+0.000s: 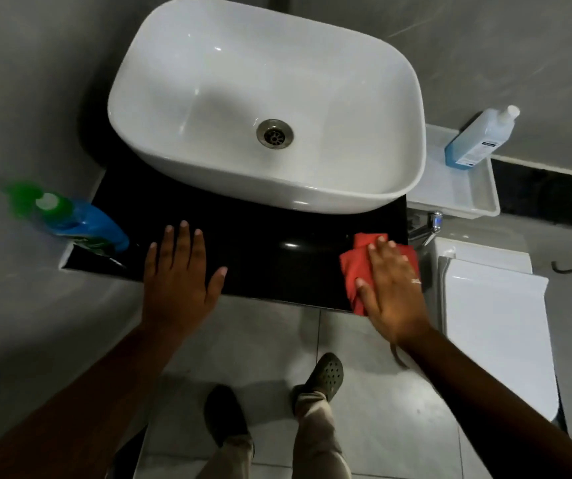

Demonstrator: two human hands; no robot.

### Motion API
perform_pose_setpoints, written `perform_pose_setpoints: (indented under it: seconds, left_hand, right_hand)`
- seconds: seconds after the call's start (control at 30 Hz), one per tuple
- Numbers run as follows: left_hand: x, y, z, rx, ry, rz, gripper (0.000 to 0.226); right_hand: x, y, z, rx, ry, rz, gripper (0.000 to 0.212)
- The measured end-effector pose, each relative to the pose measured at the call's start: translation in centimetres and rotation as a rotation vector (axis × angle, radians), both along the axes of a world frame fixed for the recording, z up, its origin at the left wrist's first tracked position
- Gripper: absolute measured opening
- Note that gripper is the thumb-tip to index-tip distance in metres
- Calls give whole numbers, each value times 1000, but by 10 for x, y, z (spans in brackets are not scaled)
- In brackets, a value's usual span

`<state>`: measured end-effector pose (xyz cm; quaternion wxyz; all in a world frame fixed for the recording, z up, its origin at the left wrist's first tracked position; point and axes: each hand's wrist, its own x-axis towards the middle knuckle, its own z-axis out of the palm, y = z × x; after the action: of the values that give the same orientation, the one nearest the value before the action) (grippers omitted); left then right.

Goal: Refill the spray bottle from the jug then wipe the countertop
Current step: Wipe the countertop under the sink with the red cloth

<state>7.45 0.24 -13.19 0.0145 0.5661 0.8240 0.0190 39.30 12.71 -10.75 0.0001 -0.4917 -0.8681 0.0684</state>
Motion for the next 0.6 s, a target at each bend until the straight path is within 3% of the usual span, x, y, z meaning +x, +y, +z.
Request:
perform_pose_setpoints:
  seconds: [0.17,0.23,0.3,0.43,0.5,0.6]
  left_hand:
    - [-2,-1,-3,0,3,0,71]
    - [-1,-1,-2,-8,3,-3,71]
    - [0,-1,0,-14,-4,-2,71]
    - [-2,-2,2,-23,-8,-19,72]
    - [-3,-1,1,-19,-7,-20,73]
    - [-4,-1,-3,-25,-11,-8,73]
  right_hand:
    - [-80,8,-10,-29,70,-554,72]
    - [-119,-8,-13,-52,70,-445,72]
    - [-138,-32,-13,-56,60,-190,71]
    - [-84,-39,-5,-37,9,199,71]
    - [-33,-23,-5,-45,-10,130,74]
    - [7,-3,-4,-66,30,-158,78]
